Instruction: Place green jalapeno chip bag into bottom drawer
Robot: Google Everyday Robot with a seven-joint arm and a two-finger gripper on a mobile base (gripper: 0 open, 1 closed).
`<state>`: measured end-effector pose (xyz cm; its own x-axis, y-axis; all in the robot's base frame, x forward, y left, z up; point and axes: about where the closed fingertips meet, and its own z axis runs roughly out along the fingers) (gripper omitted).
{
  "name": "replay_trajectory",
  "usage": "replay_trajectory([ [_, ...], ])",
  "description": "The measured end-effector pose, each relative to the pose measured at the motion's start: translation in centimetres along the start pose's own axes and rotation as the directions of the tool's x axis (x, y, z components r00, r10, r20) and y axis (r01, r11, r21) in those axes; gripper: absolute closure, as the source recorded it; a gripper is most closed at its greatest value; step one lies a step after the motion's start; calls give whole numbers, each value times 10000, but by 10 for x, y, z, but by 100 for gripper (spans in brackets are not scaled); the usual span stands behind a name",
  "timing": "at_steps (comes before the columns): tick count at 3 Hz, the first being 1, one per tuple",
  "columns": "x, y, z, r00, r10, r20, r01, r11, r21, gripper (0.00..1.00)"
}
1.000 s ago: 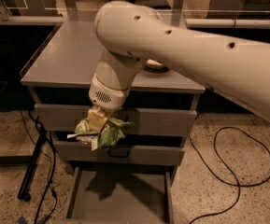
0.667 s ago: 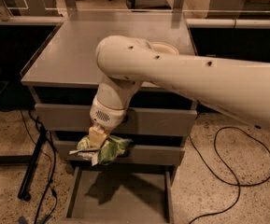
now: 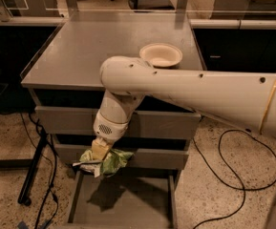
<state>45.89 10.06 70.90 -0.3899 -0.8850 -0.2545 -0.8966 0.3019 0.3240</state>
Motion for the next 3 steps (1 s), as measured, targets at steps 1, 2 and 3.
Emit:
replay_trajectory([
  [1,14,-11,45,9972,717,-215,-730,9951,-672,100],
  [2,25,-28,93,9891,1400,-460,-1443,9833,-1108,100],
  [3,31,-34,126,9814,1802,-655,-1883,9703,-1521,100],
])
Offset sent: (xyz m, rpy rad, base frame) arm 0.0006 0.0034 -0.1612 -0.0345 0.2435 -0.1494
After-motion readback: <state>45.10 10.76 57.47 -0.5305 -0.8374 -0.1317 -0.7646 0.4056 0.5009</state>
